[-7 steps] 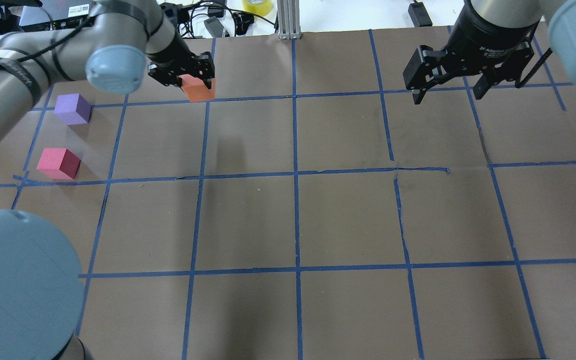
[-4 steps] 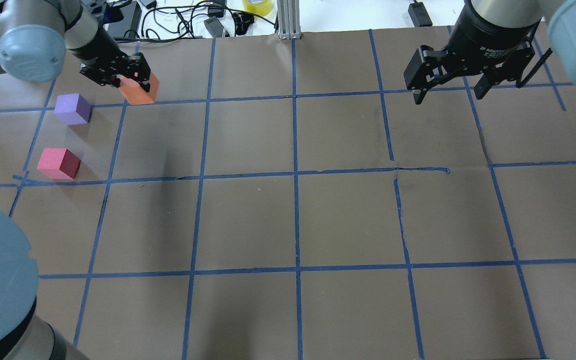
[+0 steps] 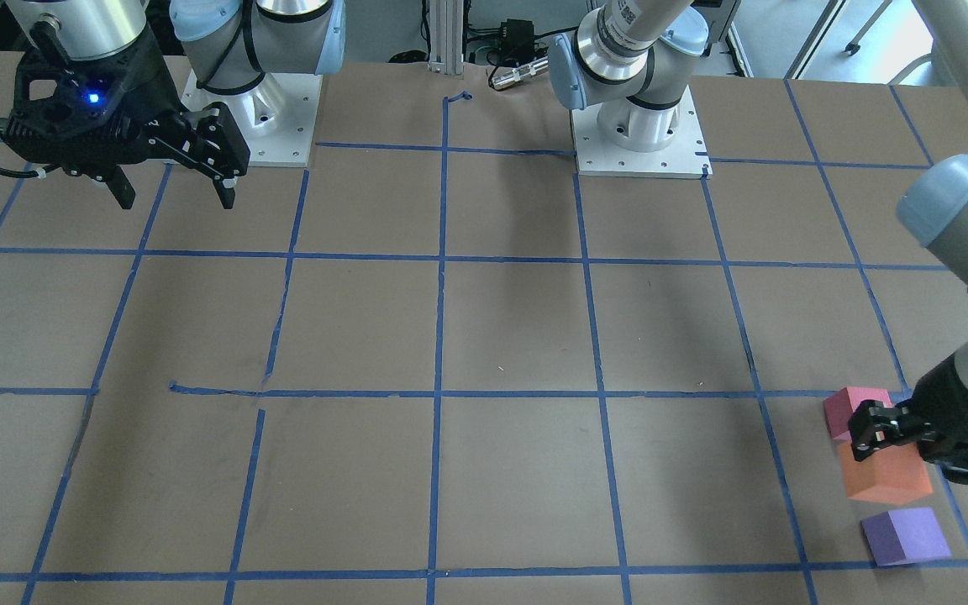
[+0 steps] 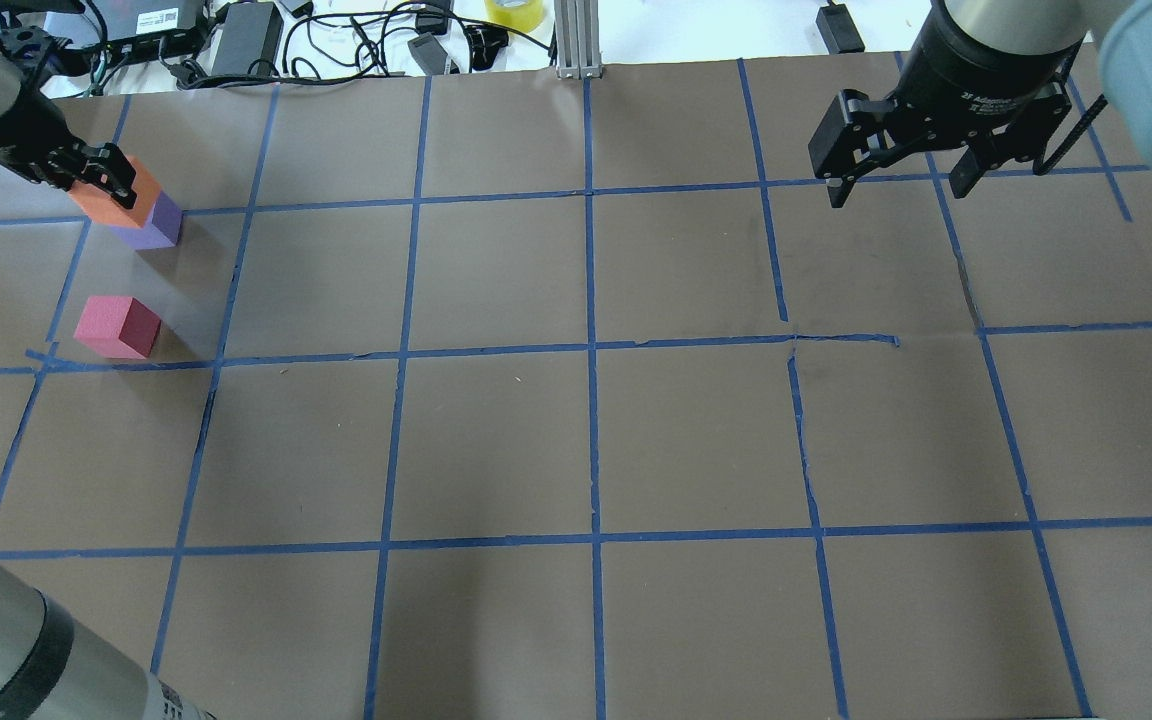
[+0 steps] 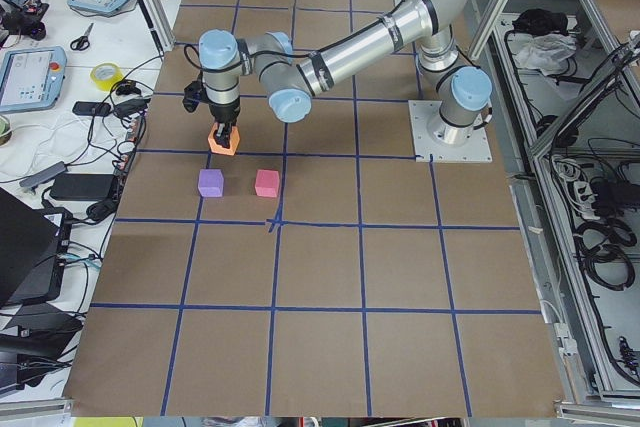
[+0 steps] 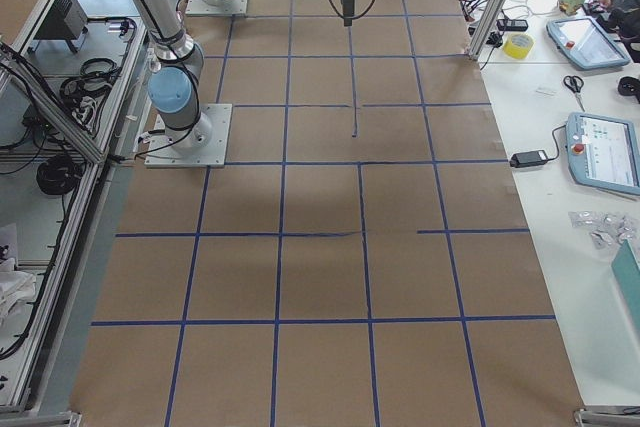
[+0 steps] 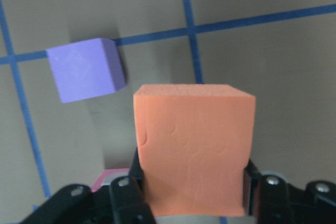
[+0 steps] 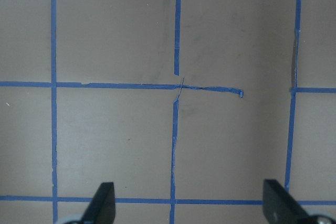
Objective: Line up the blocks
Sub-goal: 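Carry the orange cube with the left gripper toward the purple cube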
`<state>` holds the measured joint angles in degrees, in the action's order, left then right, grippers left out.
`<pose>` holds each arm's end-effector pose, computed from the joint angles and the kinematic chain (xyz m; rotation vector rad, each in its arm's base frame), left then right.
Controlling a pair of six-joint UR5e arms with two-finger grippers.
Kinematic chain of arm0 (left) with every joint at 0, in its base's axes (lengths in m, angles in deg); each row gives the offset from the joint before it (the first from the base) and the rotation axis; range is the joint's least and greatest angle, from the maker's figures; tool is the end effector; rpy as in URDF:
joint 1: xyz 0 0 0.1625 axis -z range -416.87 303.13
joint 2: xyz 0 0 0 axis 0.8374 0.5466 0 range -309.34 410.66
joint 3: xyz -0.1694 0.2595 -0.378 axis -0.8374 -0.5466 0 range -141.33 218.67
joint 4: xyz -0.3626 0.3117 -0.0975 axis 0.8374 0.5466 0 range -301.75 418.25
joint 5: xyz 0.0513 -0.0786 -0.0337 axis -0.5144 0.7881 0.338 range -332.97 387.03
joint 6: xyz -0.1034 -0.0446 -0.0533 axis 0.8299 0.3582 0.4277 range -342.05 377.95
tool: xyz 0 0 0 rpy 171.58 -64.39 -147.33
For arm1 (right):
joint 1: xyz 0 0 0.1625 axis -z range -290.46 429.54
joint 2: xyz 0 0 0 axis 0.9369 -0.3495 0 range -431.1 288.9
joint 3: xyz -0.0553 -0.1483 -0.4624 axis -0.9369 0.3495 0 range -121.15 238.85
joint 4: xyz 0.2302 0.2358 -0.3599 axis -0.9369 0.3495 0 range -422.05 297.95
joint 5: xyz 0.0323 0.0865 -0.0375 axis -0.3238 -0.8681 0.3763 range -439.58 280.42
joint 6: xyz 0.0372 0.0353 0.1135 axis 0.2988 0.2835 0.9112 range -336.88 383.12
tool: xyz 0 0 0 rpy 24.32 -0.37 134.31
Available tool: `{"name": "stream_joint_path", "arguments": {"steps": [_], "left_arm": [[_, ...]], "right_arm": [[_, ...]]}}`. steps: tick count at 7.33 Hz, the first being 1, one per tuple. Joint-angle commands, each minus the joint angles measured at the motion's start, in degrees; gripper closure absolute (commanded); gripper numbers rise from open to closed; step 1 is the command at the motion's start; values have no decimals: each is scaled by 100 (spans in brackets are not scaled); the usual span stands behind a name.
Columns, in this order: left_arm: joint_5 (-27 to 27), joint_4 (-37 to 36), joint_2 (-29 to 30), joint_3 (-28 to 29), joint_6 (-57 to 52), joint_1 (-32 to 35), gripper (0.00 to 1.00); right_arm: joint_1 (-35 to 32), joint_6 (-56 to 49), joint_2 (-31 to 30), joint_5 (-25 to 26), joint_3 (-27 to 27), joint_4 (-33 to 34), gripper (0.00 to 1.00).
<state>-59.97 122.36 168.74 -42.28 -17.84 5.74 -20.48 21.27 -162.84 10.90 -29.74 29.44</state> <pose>0.2384 -0.7637 0.3290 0.2329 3.1083 -0.2019 0.1325 -0.5633 0.5608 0.0504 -3.1290 0.1266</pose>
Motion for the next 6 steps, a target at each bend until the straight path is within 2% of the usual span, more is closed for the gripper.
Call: {"name": "stream_joint_path", "arguments": {"steps": [1,2,3,6], "left_arm": [[323,-284,206,-139,-253,-345,100],[323,-398,258,-288,-524,-607,100],[341,-616,329,-342,-552,-653,100],[561,-627,566,-404,-239,-654,100]], "right_arm": [[3,-9,7,22,0,0,0],[11,-9,7,31,0,0,0],[11,-9,7,31,0,0,0],[20,-17,7,39,0,-9,0]]}}
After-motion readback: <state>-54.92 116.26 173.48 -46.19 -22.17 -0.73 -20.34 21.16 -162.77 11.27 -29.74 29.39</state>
